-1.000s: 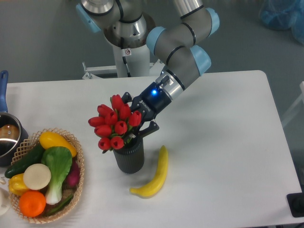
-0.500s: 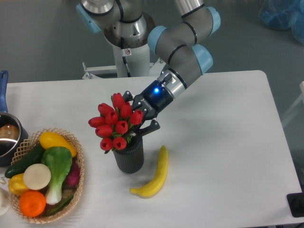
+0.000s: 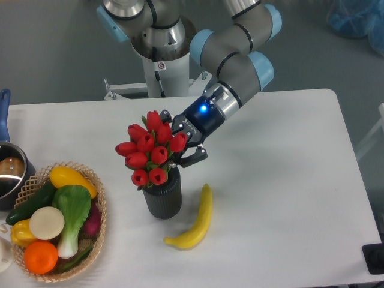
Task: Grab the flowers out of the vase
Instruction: 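Close the gripper on the tulip stems, then lift the tulip bunch straight up out of the dark vase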
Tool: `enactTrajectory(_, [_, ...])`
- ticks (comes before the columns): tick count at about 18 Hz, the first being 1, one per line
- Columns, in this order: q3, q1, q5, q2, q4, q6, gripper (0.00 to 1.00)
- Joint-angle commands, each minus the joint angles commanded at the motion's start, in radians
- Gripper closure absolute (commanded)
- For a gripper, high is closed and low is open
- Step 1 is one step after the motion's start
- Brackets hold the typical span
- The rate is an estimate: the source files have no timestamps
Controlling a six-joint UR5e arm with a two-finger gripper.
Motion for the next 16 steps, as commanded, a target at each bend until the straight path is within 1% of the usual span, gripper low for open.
enactTrajectory(3, [0.009,0.002,-0.002,0.028,0.0,-0.072,0.5])
enactTrajectory(6, [0.015,-0.002,-0.002,0.045,0.0,-0.1,0.5])
enactTrajectory(10, [0.014,-0.006,-0.002,0.083,0.0,-0.152,0.5])
enactTrajectory(14, [0.012,-0.011,-0.003,0.109,0.0,-0.167,0.5])
enactTrajectory(16, [0.02,-0.011,-0.014,0.129,0.0,-0.204,0.5])
